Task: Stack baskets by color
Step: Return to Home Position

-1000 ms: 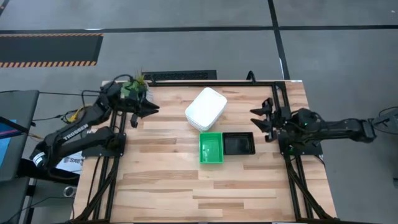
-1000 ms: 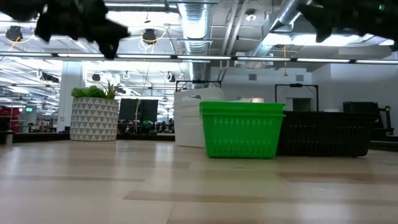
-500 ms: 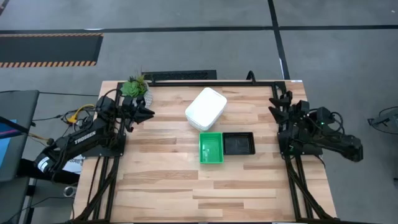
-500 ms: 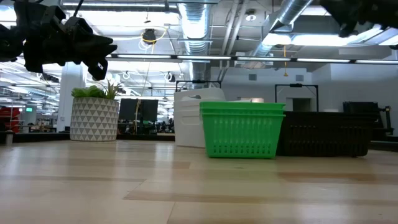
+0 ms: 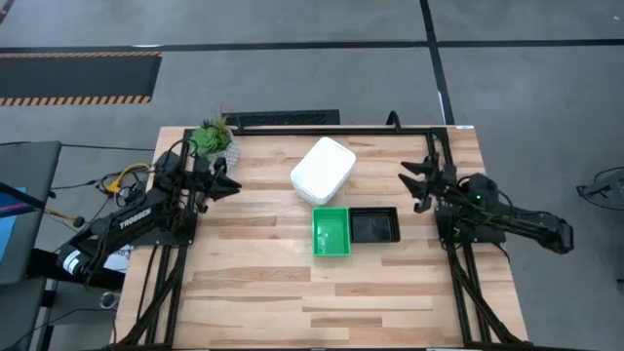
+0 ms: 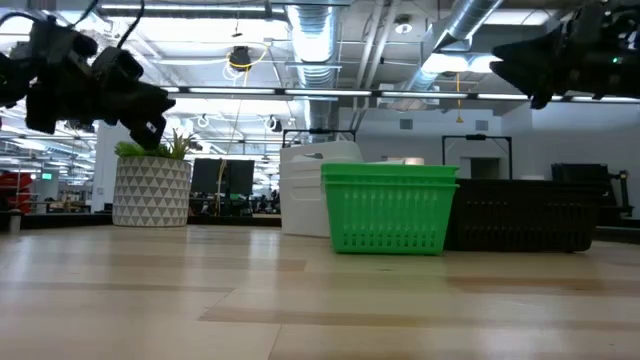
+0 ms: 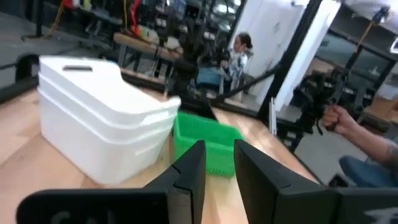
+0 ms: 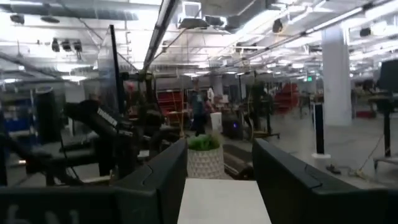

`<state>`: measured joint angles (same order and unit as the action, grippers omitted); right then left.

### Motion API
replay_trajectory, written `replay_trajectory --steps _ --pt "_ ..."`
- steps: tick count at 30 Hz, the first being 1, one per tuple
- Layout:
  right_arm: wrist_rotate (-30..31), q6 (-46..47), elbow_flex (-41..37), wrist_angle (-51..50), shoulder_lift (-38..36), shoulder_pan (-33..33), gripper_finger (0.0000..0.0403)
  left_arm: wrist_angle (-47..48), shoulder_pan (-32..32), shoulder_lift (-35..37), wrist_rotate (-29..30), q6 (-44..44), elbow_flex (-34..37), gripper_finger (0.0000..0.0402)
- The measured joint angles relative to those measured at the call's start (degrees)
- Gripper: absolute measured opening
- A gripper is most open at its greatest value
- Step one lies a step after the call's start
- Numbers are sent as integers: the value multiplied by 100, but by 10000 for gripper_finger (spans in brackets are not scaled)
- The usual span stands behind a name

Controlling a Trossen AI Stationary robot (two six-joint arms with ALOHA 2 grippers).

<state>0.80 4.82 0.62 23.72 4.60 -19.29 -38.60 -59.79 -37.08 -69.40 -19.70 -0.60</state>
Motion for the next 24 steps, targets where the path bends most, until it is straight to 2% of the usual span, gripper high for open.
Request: replay_trajectory --steps 8,12,14,18,24 --pt "69 -77 0 -1566 -48 0 202 1663 0 -2 191 1416 4 71" --pt "69 143 0 -1999 -49 0 205 1816 0 5 -292 1675 7 71" --pt "70 341 0 -2108 -48 0 204 1755 0 92 -574 1482 7 71" --pt "67 706 4 -2163 -50 0 202 1625 12 662 -563 481 9 71" --pt "67 721 4 -2174 -50 2 202 2148 655 2303 424 -361 13 71"
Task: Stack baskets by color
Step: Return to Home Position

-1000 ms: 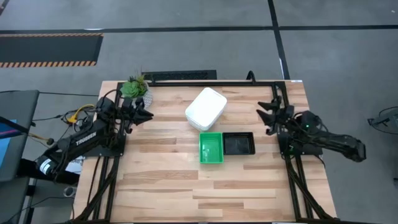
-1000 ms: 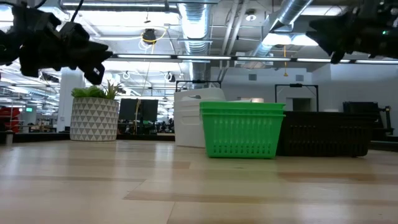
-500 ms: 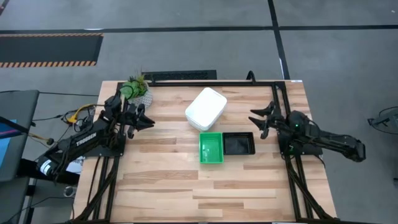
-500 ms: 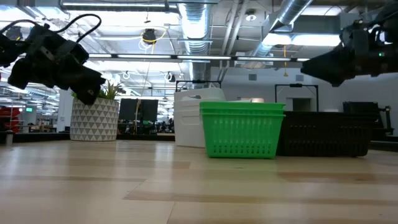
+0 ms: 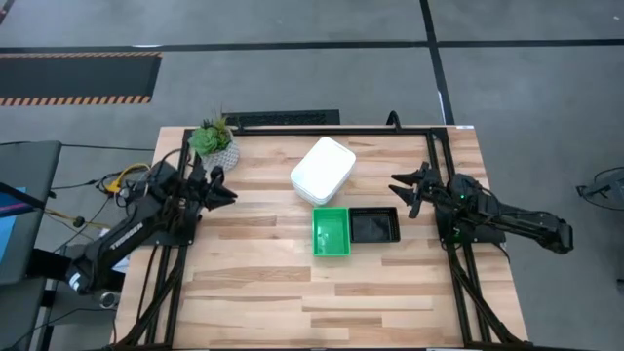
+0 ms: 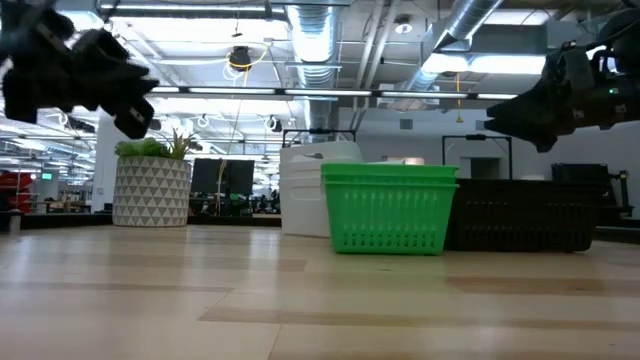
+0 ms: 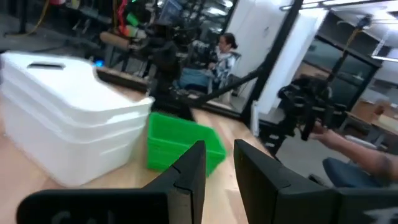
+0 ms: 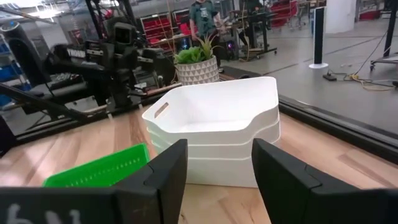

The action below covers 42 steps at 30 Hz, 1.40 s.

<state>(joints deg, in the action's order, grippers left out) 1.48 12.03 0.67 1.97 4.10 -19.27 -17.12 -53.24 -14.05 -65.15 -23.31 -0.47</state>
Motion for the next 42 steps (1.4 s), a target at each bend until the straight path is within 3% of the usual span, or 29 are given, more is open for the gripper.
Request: replay_trajectory --steps 4,5,10,17,22,26,31,37,42 --pt "0 0 0 -4 2 0 205 1478 703 1344 746 162 0 71" --pt "0 2 0 -4 0 0 205 1319 882 1412 773 244 6 71" --pt "0 14 2 0 8 0 202 1374 1934 1394 1368 548 -15 71" --pt "-7 13 1 -2 2 0 203 1269 4060 1393 3118 846 -15 71" --pt "-7 7 2 -6 0 0 205 1356 5251 1379 4814 1512 -17 71" --pt "-7 -2 2 -8 2 0 202 1492 5615 1368 5752 1971 -17 71" --pt "-7 -2 2 -8 2 0 201 1406 5719 1366 5236 1940 -17 71" --pt "-7 0 2 -8 2 0 205 1432 5712 1366 5914 2342 -17 71" --pt "-7 0 2 -11 2 0 202 1515 5712 1366 6055 1567 -17 71"
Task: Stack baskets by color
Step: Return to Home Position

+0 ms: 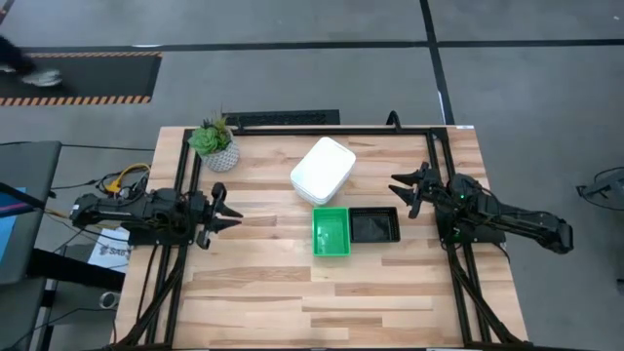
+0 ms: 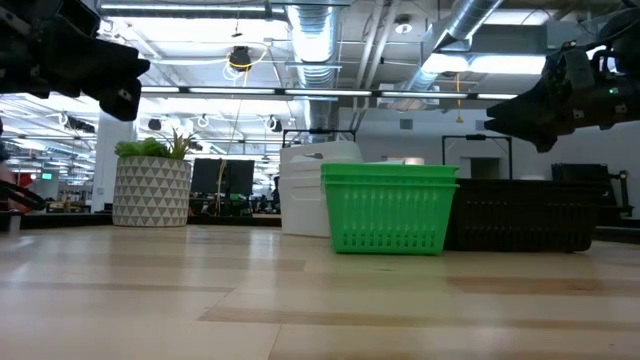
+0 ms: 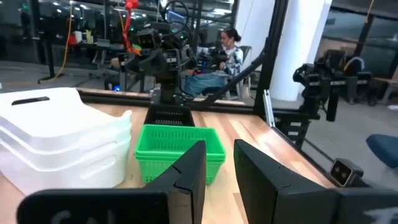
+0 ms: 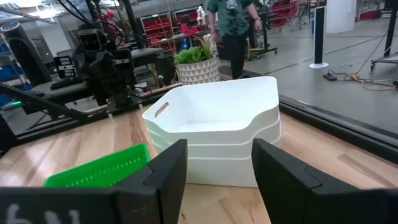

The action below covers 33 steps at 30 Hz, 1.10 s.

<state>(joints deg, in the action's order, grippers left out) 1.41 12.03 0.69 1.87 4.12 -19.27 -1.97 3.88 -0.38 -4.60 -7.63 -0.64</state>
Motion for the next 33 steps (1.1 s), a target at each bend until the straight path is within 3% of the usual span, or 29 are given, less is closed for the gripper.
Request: replay_trajectory --steps 33 --pt "-2 3 0 2 0 0 201 8 0 0 13 94 -2 71"
